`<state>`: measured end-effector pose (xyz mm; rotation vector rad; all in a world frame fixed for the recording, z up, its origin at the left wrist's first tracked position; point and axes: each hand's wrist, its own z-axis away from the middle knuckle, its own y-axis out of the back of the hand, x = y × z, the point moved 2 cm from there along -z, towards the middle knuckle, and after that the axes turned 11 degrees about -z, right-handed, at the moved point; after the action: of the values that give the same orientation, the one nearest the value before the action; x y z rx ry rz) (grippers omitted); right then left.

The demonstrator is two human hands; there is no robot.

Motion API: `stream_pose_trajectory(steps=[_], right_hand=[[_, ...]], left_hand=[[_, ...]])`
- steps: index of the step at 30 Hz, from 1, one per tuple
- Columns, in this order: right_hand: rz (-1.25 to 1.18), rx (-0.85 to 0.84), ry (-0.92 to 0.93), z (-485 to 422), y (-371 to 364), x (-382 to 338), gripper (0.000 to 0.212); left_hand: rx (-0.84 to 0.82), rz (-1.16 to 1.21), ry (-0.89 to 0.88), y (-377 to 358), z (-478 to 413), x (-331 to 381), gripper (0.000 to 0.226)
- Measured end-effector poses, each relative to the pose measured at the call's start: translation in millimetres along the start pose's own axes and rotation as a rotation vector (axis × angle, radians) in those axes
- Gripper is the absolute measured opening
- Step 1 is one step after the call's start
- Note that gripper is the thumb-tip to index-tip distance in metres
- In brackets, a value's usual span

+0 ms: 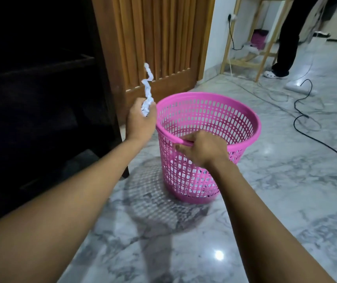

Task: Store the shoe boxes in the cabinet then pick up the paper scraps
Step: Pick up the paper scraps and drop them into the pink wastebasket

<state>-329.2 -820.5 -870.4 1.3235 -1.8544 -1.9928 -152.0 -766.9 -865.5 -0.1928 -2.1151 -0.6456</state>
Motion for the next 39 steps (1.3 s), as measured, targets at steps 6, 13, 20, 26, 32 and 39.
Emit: stream_pose_trajectory(steps=[6, 13, 20, 26, 32, 39], right_hand=[[-0.039, -0.118, 0.044, 14.4, 3.6, -4.7, 0.031], [-0.162, -0.247, 0.078, 31.8, 12.0, -1.6, 0.03], [-0.381, 0.029, 0.039, 28.1, 16.6, 12.9, 0.024], [-0.109, 0.319, -0.329, 8.4, 26.4, 47.8, 0.066], [-0.431, 0.39, -0.424, -14.9, 42.3, 48.9, 0.047], [-0.484, 0.384, -0.395, 7.9, 40.3, 45.2, 0.016]], left_hand=[[-0.602, -0.43, -0.06, -40.2, -14.8, 43.4, 0.014], [-0.967, -0.637, -0.07, -59.8, 0.8, 16.8, 0.066], [-0.521, -0.815, -0.242, -30.7, -2.8, -4.8, 0.045], [-0.326, -0.674, 0.217, 5.1, 5.0, -11.8, 0.06], [-0.187, -0.425, 0.446, 30.2, 13.2, -11.9, 0.044], [0.039, -0.437, 0.489, 91.5, 76.9, -11.2, 0.029]])
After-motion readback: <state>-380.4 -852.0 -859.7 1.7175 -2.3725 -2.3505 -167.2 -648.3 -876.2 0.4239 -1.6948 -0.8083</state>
